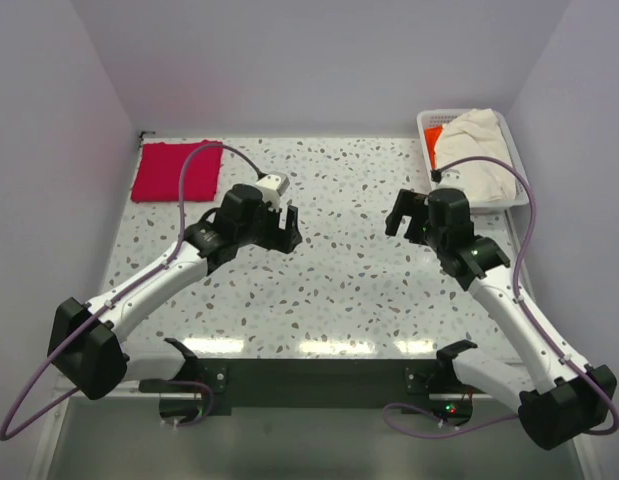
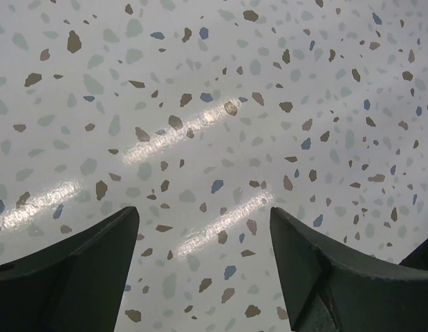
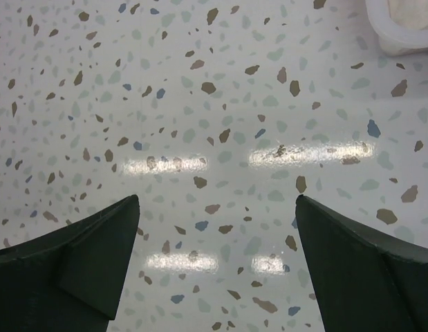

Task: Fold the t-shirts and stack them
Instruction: Grab the tshirt from the pile

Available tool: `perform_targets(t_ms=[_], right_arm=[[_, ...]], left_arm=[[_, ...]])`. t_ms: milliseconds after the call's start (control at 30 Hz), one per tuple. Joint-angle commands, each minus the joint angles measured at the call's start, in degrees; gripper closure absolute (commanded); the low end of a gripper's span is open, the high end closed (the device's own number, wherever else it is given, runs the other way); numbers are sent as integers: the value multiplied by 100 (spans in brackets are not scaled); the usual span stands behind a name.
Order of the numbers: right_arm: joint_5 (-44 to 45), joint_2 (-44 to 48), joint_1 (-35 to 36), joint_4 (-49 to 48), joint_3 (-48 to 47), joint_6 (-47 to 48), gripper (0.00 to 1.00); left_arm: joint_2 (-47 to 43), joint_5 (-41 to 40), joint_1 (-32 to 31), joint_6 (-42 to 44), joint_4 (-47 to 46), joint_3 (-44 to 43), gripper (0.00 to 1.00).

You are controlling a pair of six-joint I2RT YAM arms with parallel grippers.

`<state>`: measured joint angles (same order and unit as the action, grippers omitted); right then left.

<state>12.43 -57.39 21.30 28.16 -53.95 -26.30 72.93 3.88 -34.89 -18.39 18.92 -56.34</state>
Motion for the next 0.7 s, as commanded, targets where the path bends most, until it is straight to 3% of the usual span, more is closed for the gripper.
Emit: perform_targets(t_ms=[0,333,533,667], right_arm=[[-21,-53,-12,-162,-63,90,1],[242,-395,-12,-223,-308,134,1],[638,-1949,-204,-180,-1537,565,1],[577,-3031,-906,-118,-2557,697,2]], left_arm=[[-130,95,27,99,-178,44,18],[-94,218,35,64,-222,70,18],[-103,377,35,20,-239,70,18],[-182,368,27,11,-239,61,18]])
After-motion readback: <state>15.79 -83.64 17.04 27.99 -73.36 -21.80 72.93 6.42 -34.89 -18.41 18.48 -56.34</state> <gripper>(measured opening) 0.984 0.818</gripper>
